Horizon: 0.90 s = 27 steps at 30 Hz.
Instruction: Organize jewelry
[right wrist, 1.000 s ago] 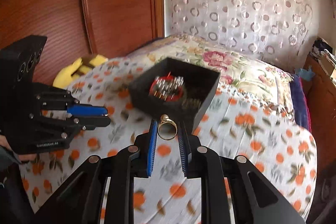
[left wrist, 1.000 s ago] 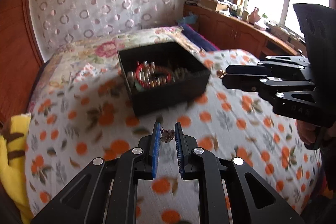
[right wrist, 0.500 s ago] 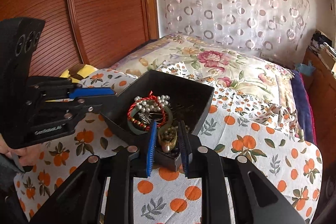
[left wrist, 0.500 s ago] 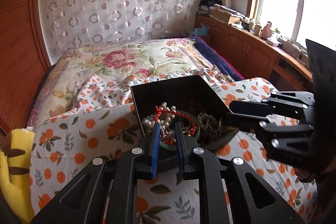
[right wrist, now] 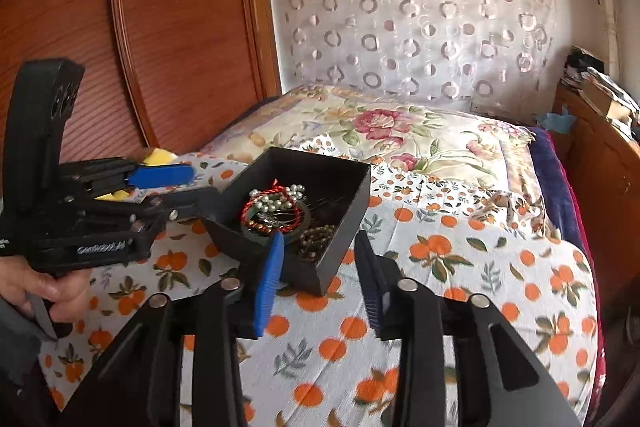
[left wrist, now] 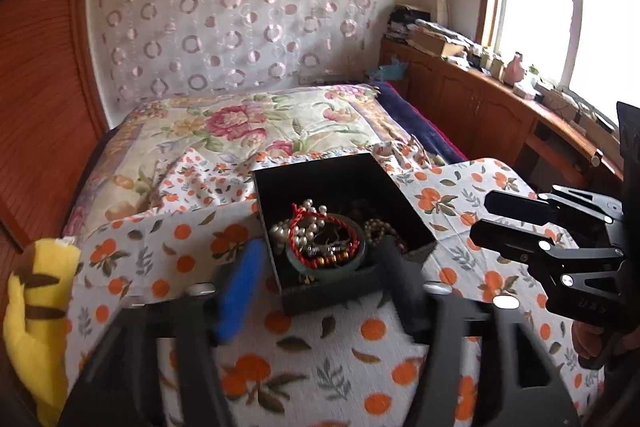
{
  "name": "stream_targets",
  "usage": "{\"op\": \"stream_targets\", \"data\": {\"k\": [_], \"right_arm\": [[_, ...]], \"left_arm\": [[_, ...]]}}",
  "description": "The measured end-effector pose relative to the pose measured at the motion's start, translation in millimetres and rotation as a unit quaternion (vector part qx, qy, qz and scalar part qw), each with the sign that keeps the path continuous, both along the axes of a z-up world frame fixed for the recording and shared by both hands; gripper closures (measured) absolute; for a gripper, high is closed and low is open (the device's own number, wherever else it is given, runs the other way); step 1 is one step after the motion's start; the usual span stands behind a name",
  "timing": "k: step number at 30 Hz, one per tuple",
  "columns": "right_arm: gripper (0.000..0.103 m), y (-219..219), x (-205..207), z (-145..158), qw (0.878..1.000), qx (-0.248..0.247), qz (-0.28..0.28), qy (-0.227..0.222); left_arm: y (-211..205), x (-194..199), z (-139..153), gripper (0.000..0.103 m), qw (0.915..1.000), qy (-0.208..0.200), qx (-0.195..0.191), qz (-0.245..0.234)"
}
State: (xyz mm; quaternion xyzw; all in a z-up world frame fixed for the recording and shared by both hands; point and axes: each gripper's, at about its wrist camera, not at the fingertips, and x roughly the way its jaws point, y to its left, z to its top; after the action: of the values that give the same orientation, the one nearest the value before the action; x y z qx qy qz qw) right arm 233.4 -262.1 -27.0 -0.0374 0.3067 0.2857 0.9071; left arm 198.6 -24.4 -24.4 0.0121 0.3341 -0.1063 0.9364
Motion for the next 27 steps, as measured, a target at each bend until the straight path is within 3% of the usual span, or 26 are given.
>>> {"op": "stream_targets", "data": {"k": [3,9,18,27], "right_arm": [[0.045,-6,-19,7,1.0,0.006,-0.012,-0.014],[0.027,-18,-57,26,0.998,0.018,-0.035,-0.04],[0.003,-26,-98,44,0.995,0.034,-0.064,-0.065],[0.003,-35,-124,44,0.989,0.036,-0.125,-0.071]], "left_arm": [[2,-22,9,0.02,0.9999,-0.014,-0.005,0.004],[4,-67,27,0.009,0.9991,-0.038,0.003,0.02],[5,-111,44,0.008,0.997,-0.061,0.018,0.043],[10,-148,42,0.008,0.9938,-0.077,0.027,0.075]]}}
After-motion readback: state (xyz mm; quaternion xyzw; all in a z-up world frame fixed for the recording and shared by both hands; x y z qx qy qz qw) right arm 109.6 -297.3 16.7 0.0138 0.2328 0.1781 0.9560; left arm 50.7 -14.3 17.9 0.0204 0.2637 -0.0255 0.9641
